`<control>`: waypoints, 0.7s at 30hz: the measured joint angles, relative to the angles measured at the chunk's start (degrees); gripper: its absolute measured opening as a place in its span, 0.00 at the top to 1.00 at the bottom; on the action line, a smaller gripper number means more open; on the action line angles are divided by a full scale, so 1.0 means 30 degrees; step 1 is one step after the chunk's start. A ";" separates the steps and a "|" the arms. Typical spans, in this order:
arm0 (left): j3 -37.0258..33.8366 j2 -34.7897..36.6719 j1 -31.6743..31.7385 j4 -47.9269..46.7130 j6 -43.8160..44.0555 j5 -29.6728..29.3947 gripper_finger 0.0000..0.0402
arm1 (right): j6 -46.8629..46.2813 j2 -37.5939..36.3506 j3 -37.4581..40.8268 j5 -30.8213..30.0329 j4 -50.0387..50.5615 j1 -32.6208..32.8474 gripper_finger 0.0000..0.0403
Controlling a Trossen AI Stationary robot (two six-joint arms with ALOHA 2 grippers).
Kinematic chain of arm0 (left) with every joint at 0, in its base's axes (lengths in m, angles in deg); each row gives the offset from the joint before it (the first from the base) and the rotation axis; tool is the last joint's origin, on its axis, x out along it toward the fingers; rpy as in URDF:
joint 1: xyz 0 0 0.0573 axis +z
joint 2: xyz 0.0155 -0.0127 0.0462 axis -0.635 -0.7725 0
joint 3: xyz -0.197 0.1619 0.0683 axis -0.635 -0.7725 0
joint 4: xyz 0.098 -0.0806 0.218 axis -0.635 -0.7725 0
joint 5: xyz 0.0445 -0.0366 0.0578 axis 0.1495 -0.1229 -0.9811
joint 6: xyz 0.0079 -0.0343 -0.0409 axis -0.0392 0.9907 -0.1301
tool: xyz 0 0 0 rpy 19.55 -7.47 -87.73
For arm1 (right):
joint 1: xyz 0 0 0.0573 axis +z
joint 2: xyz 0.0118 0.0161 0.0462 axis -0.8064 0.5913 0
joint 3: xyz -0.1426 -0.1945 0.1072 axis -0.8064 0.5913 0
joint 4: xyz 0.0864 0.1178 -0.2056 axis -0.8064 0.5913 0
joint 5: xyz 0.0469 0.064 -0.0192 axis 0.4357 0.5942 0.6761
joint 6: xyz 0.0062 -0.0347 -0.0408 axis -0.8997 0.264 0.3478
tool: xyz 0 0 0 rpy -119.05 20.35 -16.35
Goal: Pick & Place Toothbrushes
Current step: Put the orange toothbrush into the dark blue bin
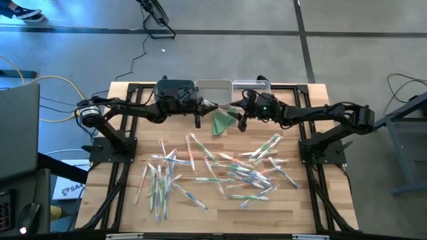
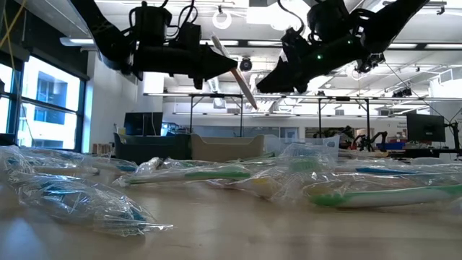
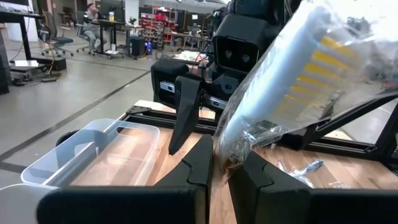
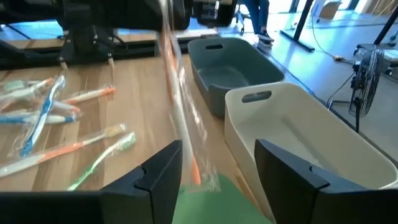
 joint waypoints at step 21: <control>-0.0010 0.5268 0.3978 -1.0156 -0.1170 -0.0721 0.93 | -0.0580 -0.0328 0.1241 -0.0072 -0.0010 0.0000 0.98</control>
